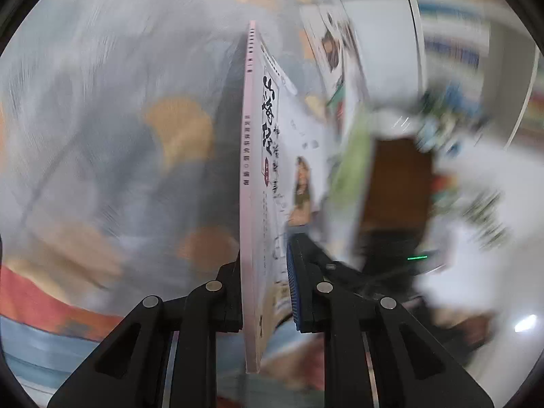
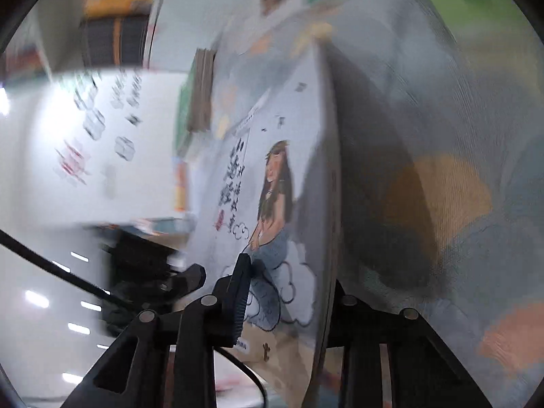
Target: Organize books
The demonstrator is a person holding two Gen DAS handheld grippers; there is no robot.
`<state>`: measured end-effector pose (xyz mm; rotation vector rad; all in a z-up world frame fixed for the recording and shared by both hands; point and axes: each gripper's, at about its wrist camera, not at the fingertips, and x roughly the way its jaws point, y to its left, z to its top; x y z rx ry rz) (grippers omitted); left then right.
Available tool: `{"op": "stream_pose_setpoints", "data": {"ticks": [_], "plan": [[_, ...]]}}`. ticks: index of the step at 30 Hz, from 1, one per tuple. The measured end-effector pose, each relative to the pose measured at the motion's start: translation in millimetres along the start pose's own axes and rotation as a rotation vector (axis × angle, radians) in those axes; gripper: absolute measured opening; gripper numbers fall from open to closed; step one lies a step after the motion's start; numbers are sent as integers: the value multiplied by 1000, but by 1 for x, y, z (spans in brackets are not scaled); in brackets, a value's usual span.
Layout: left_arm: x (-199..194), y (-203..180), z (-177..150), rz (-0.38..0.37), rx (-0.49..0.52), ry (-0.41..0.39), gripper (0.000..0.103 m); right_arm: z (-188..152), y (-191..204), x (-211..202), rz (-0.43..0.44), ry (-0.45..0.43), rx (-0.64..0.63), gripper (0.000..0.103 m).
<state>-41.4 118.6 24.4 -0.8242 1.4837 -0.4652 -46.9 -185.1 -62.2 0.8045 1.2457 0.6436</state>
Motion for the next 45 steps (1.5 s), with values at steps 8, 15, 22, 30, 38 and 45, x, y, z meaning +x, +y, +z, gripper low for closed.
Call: {"op": "stream_pose_setpoints", "data": {"ticks": [8,15,22,30,38,45], "plan": [[-39,-39,7,150,364,-69,15,-21,117,21,-408,-88,-402,32],[-116,-49,54,44,444,-161,19,5,191,23,-311,-224,-415,32],[-181,-40,134,58,478,-281,19,64,275,85,-301,-300,-524,33],[-185,14,220,96,396,-284,19,137,300,179,-353,-251,-492,33],[-178,39,277,135,330,-292,21,190,288,223,-353,-204,-395,33],[-197,76,282,177,241,-332,21,206,274,241,-388,-166,-360,34]]}}
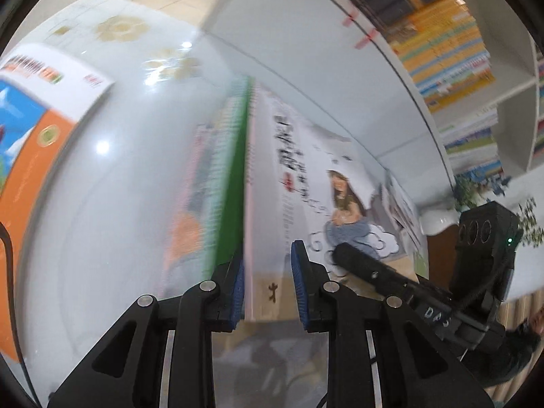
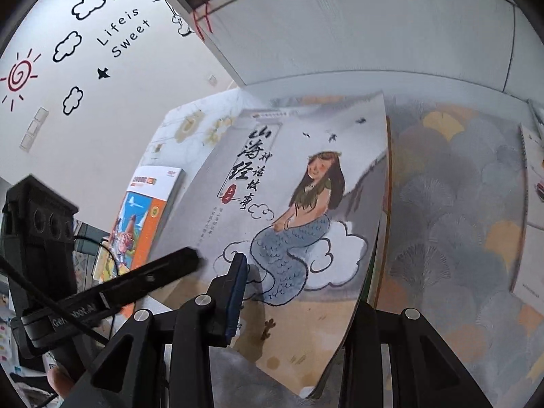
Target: Organize books
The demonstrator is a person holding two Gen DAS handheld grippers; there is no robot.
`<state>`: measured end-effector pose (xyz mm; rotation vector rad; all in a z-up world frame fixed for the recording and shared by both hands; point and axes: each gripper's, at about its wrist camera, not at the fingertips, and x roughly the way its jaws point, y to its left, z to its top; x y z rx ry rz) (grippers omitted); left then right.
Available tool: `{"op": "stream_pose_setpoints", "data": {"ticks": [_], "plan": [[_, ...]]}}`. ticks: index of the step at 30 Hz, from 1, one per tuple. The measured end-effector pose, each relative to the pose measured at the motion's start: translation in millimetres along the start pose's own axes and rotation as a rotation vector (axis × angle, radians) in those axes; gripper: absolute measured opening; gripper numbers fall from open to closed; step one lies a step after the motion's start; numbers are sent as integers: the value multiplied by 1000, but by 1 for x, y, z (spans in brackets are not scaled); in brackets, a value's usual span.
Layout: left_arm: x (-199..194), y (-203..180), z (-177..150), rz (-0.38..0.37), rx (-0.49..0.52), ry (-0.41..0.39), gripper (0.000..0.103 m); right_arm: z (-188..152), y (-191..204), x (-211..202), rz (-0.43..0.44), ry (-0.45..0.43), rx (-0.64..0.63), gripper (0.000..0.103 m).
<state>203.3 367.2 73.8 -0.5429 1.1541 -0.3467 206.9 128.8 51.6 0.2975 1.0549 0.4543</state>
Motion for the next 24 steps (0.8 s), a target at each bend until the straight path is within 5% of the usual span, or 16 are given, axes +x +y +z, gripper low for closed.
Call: {"op": "stream_pose_setpoints", "data": {"ticks": [6,8,14,17,20,24], "plan": [[-16,18,-11,-10,-68,-35,24,-4,4,12,-52,16,-44,37],[-17,14,-15,0,-62,-33,24,-5,8,14,-54,5,-82,46],[-22,-11,-41,39,13,-11,24,-21,8,5,-38,37,-79,51],[-18,-26,-56,34,65,32,38,-45,-12,-14,27,41,-2,51],[-10,-60,-84,43,201,97,72,-82,-41,-38,7,62,65,57],[14,-116,-133,43,359,192,76,-148,-96,-72,-29,118,167,57]]}}
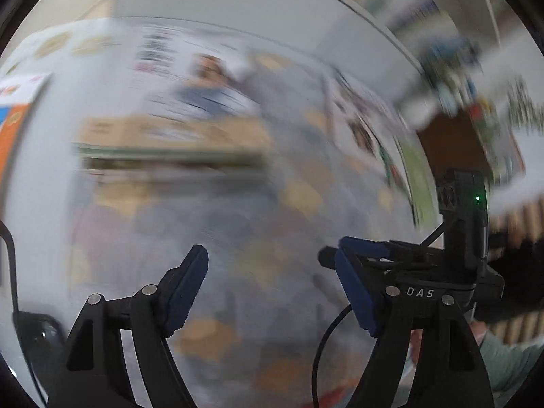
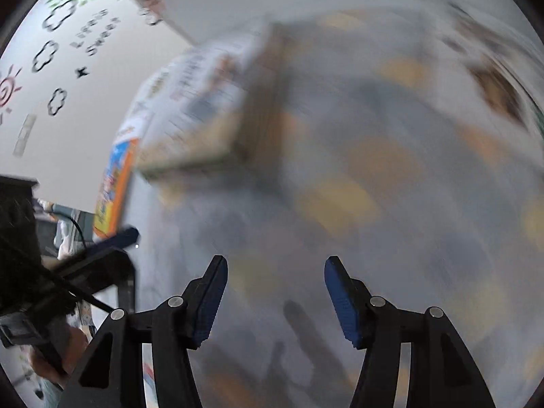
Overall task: Organize books
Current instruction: 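Move the left gripper to the green book lying on the rug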
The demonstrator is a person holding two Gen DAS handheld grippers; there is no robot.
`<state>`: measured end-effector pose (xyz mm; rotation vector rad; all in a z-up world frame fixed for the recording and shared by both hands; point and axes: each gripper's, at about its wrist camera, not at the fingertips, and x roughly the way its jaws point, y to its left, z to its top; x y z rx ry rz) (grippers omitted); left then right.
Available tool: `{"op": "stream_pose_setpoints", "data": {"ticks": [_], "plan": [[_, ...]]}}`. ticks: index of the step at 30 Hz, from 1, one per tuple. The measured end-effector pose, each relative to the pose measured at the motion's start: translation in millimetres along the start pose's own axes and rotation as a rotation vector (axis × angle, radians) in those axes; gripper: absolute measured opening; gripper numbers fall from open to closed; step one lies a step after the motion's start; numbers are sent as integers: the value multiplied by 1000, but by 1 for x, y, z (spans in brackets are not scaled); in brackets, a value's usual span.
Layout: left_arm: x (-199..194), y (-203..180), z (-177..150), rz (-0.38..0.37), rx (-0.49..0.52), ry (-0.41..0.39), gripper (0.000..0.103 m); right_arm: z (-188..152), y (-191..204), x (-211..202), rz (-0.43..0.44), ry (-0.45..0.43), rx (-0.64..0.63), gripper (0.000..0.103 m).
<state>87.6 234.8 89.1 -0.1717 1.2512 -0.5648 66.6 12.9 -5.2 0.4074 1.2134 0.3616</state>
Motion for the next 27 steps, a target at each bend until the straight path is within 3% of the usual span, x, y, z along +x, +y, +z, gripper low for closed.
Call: {"op": "stream_pose_setpoints", "data": {"ticks": [6,9,13,16,20,22,25,27], "plan": [[45,-98,-11,-70,115,53,74,-56,-109,-73,-106,-93,186,57],[72,-146,-3,-134,114,55,73,-58,-182,-125,-153,-204,318,57],[125,-203,12,-163,80,96,55,-52,-276,-175,-236,-305,491,57],[166,-238,26,-159,39,105,54,-46,-336,-196,-218,-351,584,46],[208,-268,35,-107,0,113,54,-26,-381,-198,-250,-337,569,40],[224,-279,35,-39,9,112,54,-17,-387,-201,-269,-354,517,40],[237,-289,28,-90,-13,140,56,-1,-388,-197,-307,-335,445,42],[236,-296,23,-106,-4,138,57,1,-383,-196,-289,-311,380,43]]}}
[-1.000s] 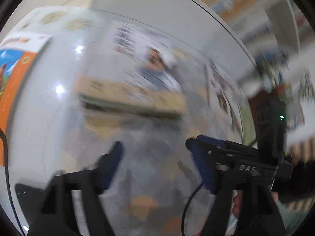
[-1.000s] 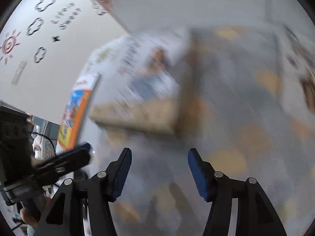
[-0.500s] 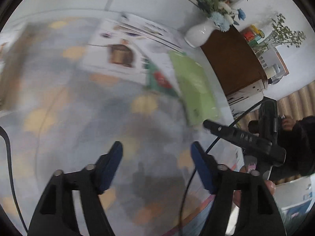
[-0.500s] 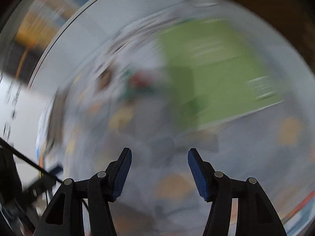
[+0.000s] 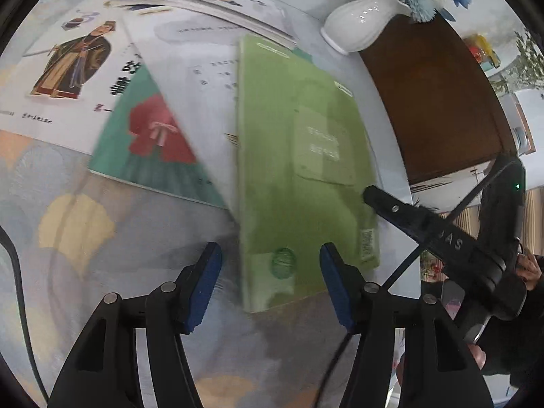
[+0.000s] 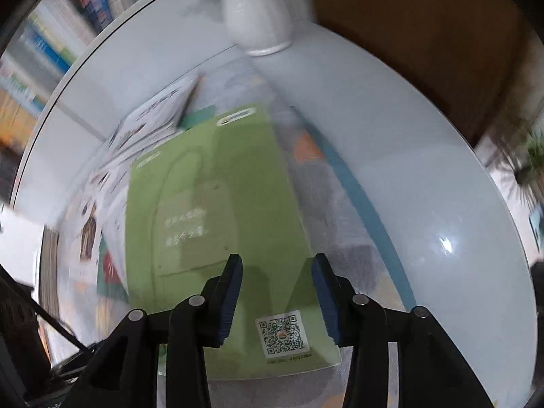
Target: Organize books
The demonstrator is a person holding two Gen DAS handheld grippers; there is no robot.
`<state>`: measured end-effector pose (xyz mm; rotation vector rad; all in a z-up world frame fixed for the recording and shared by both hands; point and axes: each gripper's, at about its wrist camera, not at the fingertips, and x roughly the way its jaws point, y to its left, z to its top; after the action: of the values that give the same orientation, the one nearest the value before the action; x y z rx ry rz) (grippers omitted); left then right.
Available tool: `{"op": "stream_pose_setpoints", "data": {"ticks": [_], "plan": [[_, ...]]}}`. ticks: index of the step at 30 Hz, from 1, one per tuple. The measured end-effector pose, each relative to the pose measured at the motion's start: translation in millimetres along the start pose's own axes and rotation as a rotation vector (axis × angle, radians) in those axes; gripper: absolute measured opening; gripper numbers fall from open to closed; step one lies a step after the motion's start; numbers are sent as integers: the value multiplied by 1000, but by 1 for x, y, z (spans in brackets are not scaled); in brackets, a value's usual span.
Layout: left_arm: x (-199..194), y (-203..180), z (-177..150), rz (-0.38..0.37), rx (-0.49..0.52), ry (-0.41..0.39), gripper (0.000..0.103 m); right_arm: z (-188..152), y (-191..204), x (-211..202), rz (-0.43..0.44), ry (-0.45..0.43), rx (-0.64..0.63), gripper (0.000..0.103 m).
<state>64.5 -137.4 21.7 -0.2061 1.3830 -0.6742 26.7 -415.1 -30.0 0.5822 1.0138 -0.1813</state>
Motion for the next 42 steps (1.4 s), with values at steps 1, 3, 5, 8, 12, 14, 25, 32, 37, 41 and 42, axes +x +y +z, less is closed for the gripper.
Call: {"op": "stream_pose_setpoints", "data": {"ticks": [1,3,5,8,12,14,25,32,37,41,42], "plan": [[0,-3,-4,-26,2,16,58,-3,3,-1,22,13,-26,43],[-3,-8,-15,-26,17,33,58,-16,13,-1,131,67,-61,43],[-9,-10,-28,-32,43,50,57,-36,24,-5,154,89,-111,42],[-19,1,-47,-13,3,49,57,-53,32,-17,95,68,-204,42],[-25,22,-51,-29,-88,27,57,-21,7,-14,57,31,-117,42],[-26,25,-43,-15,-106,-3,57,-2,-5,-5,21,14,-89,42],[-45,27,-62,20,-51,18,61,-40,22,-13,51,119,-150,47],[-99,87,-142,47,-201,22,61,-118,53,-20,253,259,-259,47],[-125,111,-143,48,-302,-85,61,-115,50,-13,325,269,-188,46],[-109,103,-130,-1,-297,-81,61,-111,44,-5,413,288,-133,47],[-106,101,-131,-10,-290,-71,61,-106,46,-1,428,300,-124,47]]}}
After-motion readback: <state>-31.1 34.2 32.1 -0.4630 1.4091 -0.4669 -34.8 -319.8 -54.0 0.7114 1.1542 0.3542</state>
